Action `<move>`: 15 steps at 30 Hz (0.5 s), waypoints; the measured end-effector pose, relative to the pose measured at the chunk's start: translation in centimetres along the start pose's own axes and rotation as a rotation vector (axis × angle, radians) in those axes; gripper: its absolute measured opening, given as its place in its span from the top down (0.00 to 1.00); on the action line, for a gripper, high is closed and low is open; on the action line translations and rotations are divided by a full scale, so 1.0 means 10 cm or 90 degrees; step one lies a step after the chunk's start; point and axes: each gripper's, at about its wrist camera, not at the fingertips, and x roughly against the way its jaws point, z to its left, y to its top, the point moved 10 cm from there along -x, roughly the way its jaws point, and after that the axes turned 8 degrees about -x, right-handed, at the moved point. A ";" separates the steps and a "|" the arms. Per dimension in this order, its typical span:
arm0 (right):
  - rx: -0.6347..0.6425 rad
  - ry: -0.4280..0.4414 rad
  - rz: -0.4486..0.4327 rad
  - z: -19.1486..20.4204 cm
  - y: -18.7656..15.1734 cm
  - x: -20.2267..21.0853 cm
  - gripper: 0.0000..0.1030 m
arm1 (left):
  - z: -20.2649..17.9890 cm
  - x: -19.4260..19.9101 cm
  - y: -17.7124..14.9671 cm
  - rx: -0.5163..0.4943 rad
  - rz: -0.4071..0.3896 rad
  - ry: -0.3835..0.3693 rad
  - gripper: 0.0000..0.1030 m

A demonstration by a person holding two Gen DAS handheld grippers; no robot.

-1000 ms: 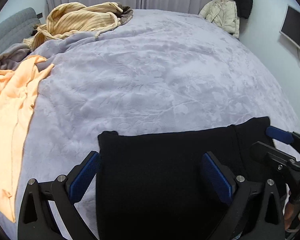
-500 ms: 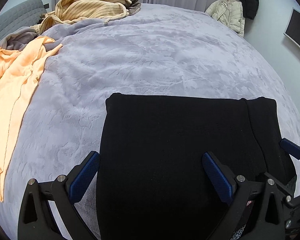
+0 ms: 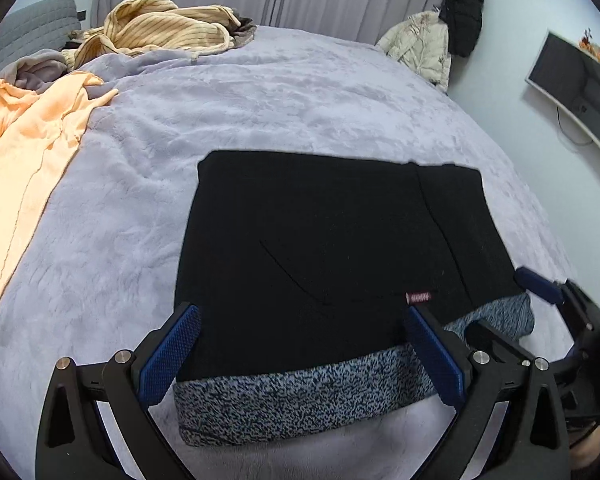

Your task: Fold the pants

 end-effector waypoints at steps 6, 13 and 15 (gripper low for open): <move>0.080 -0.053 0.007 0.07 -0.03 -0.06 0.00 | -0.03 -0.06 -0.02 -0.032 -0.008 0.032 0.00; 0.033 -0.038 0.025 0.00 0.74 -0.32 0.00 | 0.02 -0.22 0.08 0.008 0.003 0.005 0.00; 0.017 -0.006 0.058 -0.01 0.87 -0.51 0.00 | 0.04 -0.21 0.07 0.010 -0.004 -0.002 0.00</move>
